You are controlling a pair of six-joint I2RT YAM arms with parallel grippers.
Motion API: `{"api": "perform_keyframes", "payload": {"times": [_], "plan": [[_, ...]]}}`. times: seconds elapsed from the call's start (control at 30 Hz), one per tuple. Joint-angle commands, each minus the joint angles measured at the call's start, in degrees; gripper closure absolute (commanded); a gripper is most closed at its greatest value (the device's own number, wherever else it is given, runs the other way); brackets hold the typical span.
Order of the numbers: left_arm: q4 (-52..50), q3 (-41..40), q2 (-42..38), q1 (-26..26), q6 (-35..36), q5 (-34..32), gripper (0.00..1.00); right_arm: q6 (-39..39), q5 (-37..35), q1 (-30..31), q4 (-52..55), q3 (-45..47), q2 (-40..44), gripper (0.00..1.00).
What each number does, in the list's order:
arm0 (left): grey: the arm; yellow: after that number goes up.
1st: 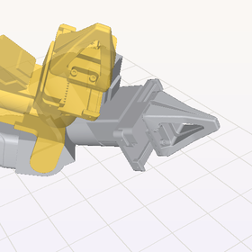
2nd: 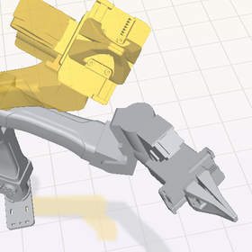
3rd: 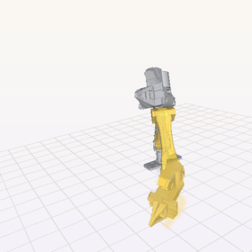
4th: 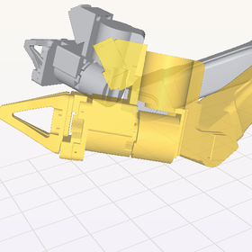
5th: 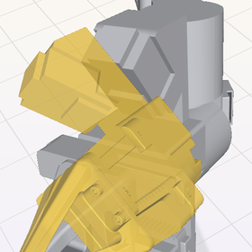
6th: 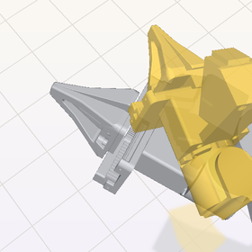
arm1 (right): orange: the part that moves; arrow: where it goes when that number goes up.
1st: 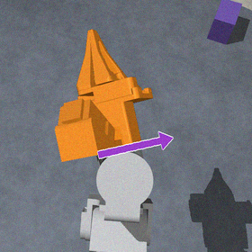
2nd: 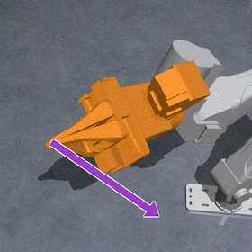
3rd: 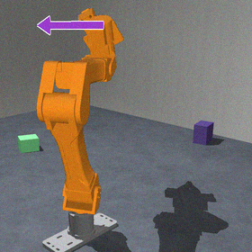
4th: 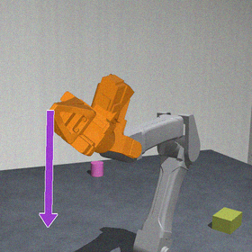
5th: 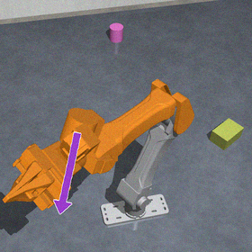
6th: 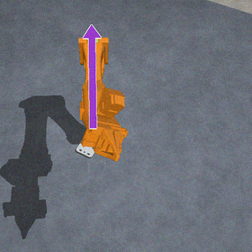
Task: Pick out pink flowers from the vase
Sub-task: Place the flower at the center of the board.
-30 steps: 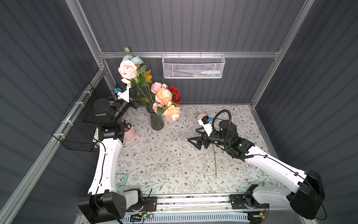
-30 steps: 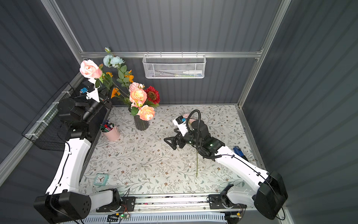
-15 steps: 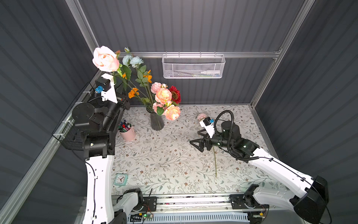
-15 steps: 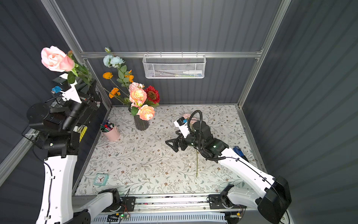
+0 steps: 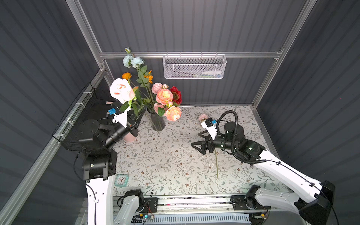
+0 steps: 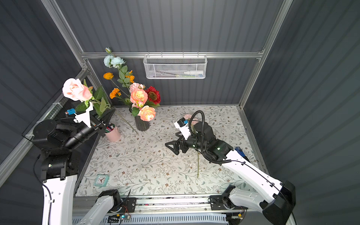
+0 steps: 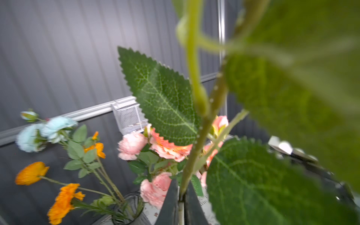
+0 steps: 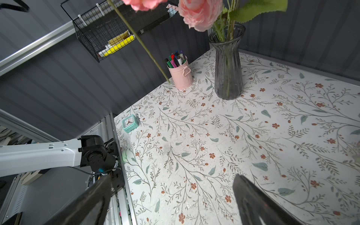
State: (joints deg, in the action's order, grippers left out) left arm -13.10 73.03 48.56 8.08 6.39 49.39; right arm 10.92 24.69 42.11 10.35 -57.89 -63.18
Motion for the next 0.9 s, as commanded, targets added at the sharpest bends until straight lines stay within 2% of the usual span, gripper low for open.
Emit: {"api": "perform_keyframes", "payload": {"times": [0.0,0.2,0.3,0.47,0.57,0.73,0.87], "plan": [[2.8,-2.8,-1.5,-1.0,-0.6,10.7,0.89,1.4,1.4,0.8,-1.2,0.7,1.7,0.01],[9.5,-7.7,-0.3,-5.0,-2.6,15.3,0.88,0.9,2.6,4.4,-1.7,-2.4,-0.4,0.02],[5.5,-6.3,0.9,-10.5,2.9,13.2,0.88,0.1,2.5,6.5,-1.5,-4.9,-2.5,0.02],[2.7,-5.3,4.7,-15.3,4.6,14.5,0.9,-0.5,1.5,9.1,-3.0,-7.8,-4.7,0.03],[0.4,-5.0,6.1,-21.0,8.0,10.9,0.9,-0.9,1.2,9.7,-3.4,-9.2,-5.6,0.05],[-0.1,-4.8,9.1,-28.5,9.2,7.0,0.91,-1.7,1.1,9.8,-4.0,-11.0,-6.0,0.11],[-0.8,-4.0,9.9,-31.3,10.4,4.0,0.9,-2.4,0.5,9.8,-3.6,-11.3,-5.9,0.18]]}}
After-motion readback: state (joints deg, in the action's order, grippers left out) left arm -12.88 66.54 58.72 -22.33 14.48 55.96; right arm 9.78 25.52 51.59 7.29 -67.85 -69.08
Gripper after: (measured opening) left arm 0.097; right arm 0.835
